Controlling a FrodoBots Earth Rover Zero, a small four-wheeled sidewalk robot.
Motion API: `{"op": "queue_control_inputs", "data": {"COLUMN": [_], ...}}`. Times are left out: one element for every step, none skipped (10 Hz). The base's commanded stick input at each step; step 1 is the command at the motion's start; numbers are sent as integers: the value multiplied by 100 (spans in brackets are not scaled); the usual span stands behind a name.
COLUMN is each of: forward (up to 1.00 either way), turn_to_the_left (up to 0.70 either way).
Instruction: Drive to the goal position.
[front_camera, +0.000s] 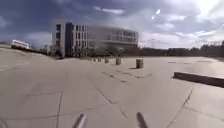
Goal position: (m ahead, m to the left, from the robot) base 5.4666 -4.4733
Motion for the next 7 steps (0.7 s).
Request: {"op": "queue_control_inputs", "data": {"forward": [50,50,50,50,50,50,50], "turn_to_the_left": [-50,-40,-11,-1,0,0,0]}}
